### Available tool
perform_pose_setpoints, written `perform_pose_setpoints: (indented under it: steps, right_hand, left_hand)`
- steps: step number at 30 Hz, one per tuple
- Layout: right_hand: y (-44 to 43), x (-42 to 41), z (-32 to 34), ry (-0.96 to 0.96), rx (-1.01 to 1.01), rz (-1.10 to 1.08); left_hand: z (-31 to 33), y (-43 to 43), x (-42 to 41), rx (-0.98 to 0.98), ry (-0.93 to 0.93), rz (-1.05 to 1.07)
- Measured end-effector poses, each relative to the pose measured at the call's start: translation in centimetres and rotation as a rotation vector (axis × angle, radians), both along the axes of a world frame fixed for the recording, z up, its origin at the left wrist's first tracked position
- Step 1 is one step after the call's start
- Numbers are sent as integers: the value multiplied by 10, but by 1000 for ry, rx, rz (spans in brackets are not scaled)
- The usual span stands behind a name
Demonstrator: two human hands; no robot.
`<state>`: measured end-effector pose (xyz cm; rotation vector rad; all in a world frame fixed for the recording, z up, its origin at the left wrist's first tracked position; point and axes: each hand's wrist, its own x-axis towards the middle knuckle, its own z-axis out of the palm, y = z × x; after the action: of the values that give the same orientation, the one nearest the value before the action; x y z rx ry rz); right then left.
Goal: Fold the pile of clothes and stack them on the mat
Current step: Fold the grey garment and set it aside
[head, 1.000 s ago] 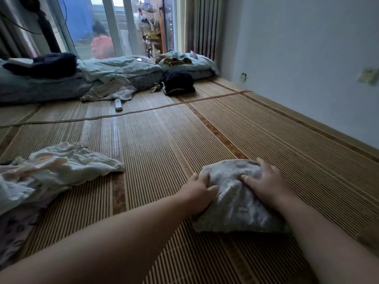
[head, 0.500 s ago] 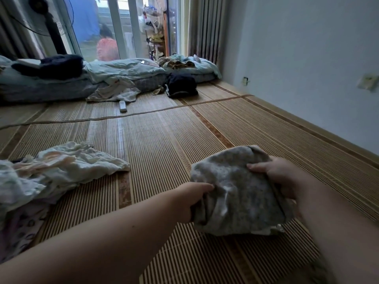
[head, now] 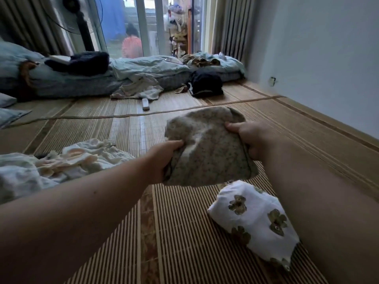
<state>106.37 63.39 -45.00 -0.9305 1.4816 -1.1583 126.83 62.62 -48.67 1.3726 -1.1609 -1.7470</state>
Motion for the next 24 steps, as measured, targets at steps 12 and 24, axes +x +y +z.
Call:
perform_pose_setpoints:
  steps: [12, 24]
  right_hand:
    - [-48, 69, -107, 1282, -151, 411]
    - [42, 23, -144, 1276, 116, 182]
  left_hand:
    - [-94, -41, 31, -701, -1116, -359]
    - [-99, 4, -23, -751, -1091, -710]
